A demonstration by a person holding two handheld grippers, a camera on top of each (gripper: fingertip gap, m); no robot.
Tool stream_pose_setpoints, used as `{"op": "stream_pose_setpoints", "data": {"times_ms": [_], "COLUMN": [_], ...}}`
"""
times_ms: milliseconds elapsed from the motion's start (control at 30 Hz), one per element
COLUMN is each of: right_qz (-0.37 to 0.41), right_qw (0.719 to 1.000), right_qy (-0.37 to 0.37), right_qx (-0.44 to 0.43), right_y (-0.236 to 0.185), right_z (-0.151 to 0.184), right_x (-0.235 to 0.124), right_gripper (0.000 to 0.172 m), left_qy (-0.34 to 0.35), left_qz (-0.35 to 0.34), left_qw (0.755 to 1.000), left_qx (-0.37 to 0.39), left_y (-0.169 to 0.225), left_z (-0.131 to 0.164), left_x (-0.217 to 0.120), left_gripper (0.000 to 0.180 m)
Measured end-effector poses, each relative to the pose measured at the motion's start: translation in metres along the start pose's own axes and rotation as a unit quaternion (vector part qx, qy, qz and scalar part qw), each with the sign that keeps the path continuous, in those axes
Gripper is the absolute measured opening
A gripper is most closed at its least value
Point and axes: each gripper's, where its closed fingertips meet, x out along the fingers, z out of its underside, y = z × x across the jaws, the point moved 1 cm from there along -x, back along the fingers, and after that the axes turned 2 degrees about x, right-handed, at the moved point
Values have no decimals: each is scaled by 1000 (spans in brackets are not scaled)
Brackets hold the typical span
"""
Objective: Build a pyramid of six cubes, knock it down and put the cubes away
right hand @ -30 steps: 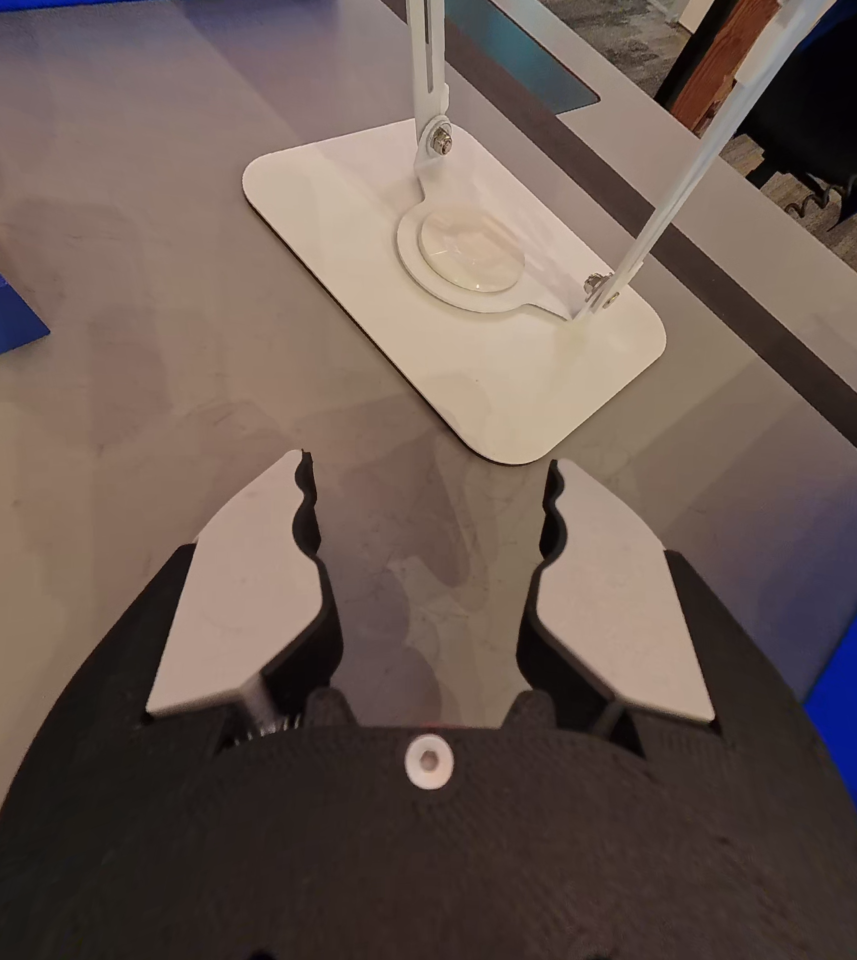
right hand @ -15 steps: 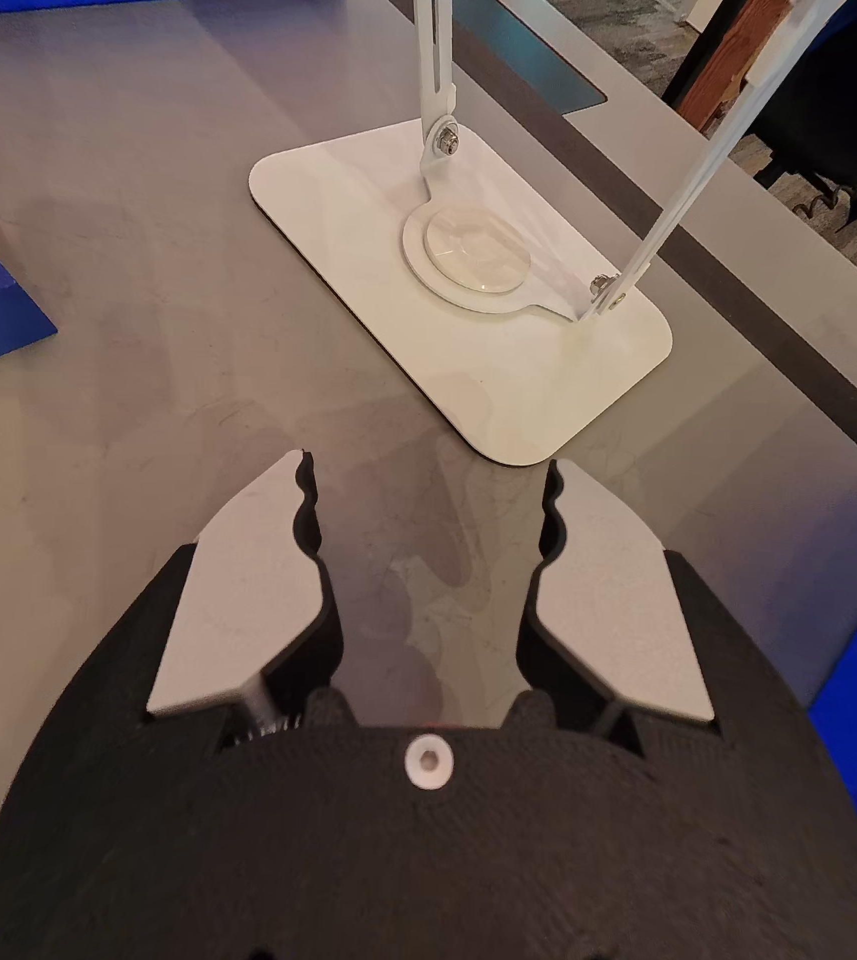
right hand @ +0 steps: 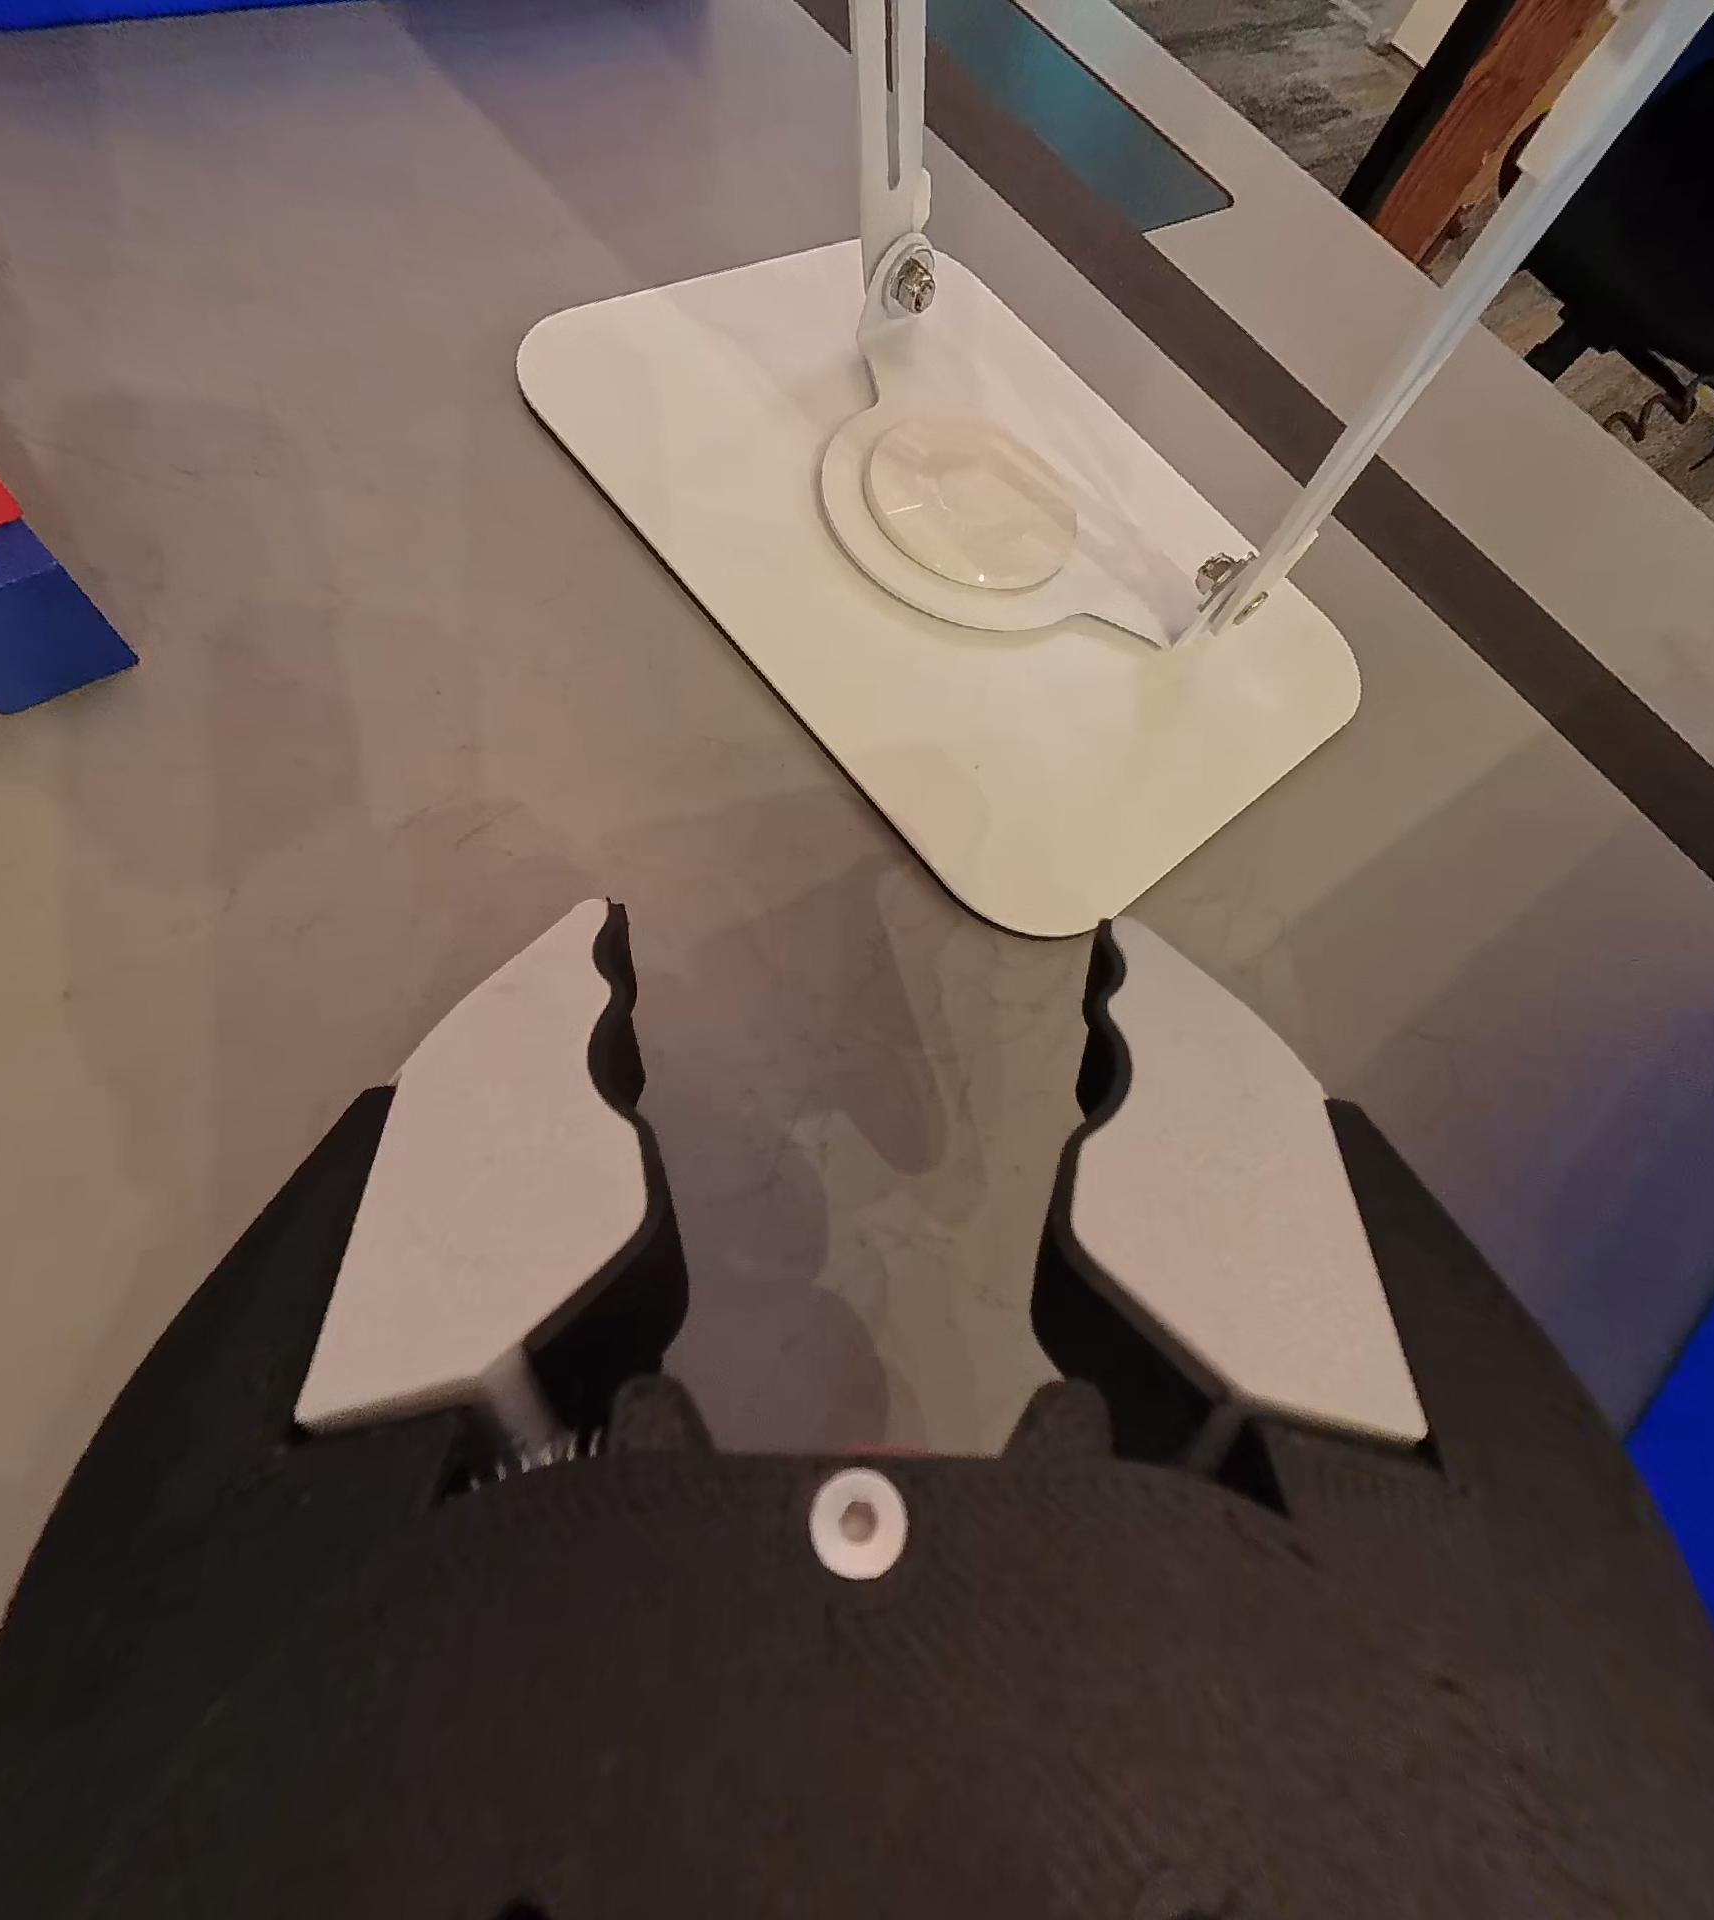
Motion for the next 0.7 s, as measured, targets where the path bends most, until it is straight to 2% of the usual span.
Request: {"op": "stream_pose_setpoints", "data": {"times_ms": [167,267,333,400,467,700], "right_qz": [-20,-90,-137,-192,-219,-263], "right_qw": [999,993,988,978,972,961], "right_qy": [24,69,69,76,77,62], "right_qx": [-10,-12,-22,-29,-43,-64], "right_y": [-9,-39,-64,-91,-110,-138], "right_z": [-9,-26,-31,-37,-43,-53], "right_x": [-4,-10,-5,-4,-1,19], "right_gripper": [87,78,78,70,64,63], "left_qy": [-1,-1,-10,-24,-39,-68], "left_qz": [11,3,4,7,4,1], "left_qw": [1000,1000,1000,1000,999,997], "left_qx": [0,6,5,6,16,23], "left_y": [5,3,3,5,6,2], "left_z": [0,-1,4,10,13,24], "left_x": [-5,-15,-17,-16,-13,-7], "left_gripper": [60,59,57,55,54,45]}}
